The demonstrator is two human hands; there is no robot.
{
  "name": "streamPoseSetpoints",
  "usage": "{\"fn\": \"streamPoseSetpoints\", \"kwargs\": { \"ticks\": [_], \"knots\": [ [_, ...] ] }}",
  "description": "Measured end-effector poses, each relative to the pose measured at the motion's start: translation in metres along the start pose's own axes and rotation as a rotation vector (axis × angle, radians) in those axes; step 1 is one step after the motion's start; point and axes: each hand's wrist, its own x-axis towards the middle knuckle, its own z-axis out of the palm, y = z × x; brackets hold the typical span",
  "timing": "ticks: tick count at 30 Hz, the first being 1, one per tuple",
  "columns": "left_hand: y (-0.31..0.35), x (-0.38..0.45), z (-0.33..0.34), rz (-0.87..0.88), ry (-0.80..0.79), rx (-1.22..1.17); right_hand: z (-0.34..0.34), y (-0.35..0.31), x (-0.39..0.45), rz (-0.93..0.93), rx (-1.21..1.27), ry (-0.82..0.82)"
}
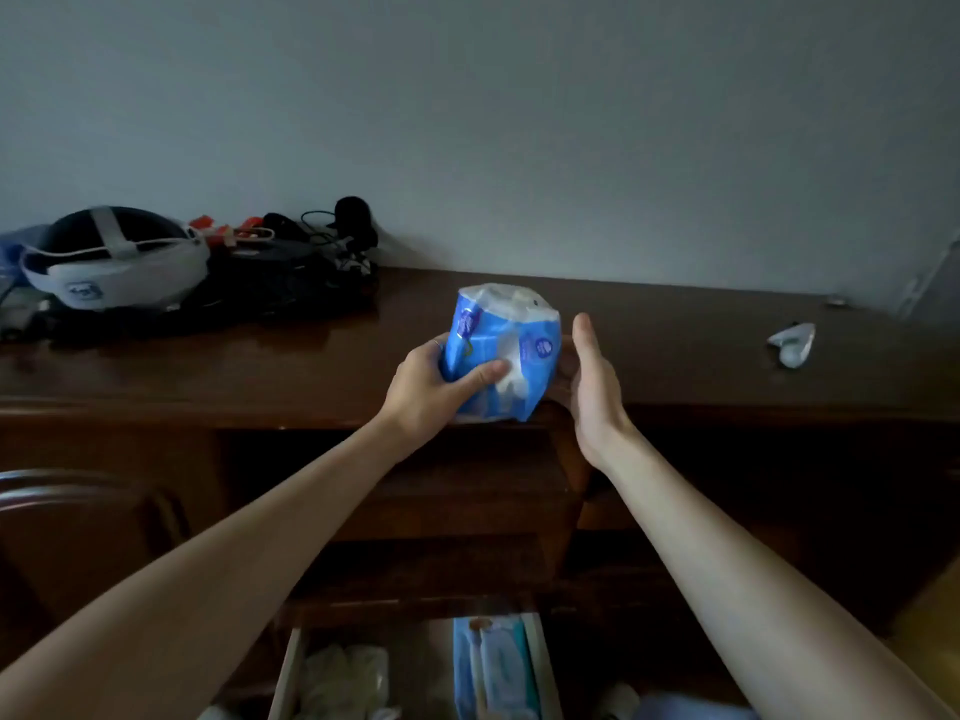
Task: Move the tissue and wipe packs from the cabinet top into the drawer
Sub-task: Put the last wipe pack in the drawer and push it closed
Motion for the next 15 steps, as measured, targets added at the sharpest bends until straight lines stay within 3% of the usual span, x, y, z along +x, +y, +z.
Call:
{"fn": "streamPoseSetpoints", "kwargs": {
  "ticks": [4,7,11,15],
  "knots": [
    [-0.009,-0.073,0.000,-0.066,0.024,-0.037,0.001,0.039,-0.071,-0.041,-0.064,-0.114],
    [-0.052,-0.130,0.002,-0.283,0.082,-0.081,0.006,0.089,-0.121,0.049,-0.139,-0.153],
    [-0.137,-0.209,0.003,-0.663,0.128,-0.084,0.013,0.188,-0.179,0.435,-0.303,-0.076],
    [-0.222,-0.268,0.003,-0.892,0.120,0.089,0.001,0.267,-0.223,0.844,-0.305,-0.271]
  ]
}}
